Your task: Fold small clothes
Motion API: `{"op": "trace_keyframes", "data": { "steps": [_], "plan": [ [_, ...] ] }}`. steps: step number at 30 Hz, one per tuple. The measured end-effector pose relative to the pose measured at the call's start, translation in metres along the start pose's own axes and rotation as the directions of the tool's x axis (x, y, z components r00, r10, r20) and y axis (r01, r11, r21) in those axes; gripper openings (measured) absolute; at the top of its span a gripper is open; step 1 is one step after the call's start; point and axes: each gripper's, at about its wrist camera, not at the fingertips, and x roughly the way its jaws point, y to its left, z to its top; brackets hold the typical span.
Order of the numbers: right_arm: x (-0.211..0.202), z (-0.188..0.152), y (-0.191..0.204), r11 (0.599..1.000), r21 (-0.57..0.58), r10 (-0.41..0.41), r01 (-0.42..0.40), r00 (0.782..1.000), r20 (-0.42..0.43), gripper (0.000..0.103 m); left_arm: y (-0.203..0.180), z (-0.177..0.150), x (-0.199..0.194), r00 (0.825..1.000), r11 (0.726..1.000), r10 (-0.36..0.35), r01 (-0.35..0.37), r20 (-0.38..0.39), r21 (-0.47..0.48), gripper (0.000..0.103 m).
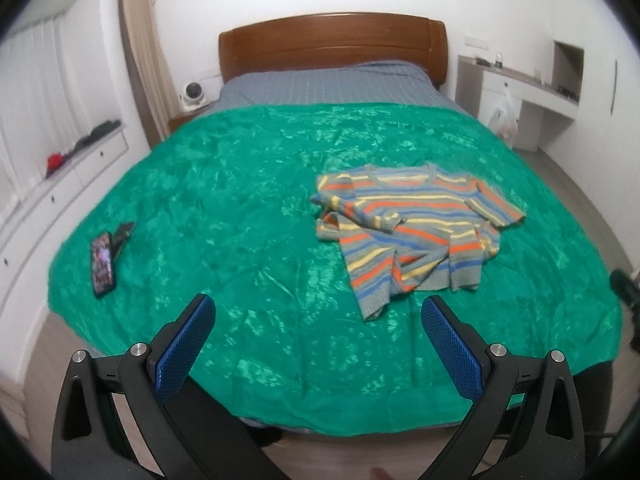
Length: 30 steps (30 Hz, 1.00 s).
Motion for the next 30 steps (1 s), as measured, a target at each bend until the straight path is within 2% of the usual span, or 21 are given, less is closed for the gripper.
{"op": "trace_keyframes", "data": {
  "steps": [5,9,24,27,30],
  "plan": [
    [0.007,-0.004,0.007,1.0,-0.025,0.009,-0.01,1.0,-0.025,0.103,-0.008,-0.006,0.008,0.999,1.0,-0.016,0.016,-0.034,0.006,0.103],
    [0.007,-0.006,0.012,0.999,-0.032,0.012,-0.013,1.0,-0.023,0.103,-0.014,-0.011,0.008,1.0,1.0,-0.002,0.003,-0.03,0.028,0.103],
    [0.025,-0.012,0.03,0.997,-0.064,0.04,-0.043,0.998,-0.044,0.103,-0.016,-0.022,0.024,0.998,0.999,-0.039,0.04,-0.047,0.026,0.103],
    [0.039,-0.012,0.033,0.995,-0.077,0.054,-0.059,0.997,-0.058,0.103,-0.012,-0.024,0.045,0.994,0.998,-0.065,0.067,-0.084,0.02,0.103],
    [0.046,-0.01,0.031,0.996,-0.065,0.049,-0.053,0.997,-0.061,0.103,-0.006,-0.025,0.057,0.991,0.998,-0.063,0.064,-0.12,0.004,0.103]
  ]
}}
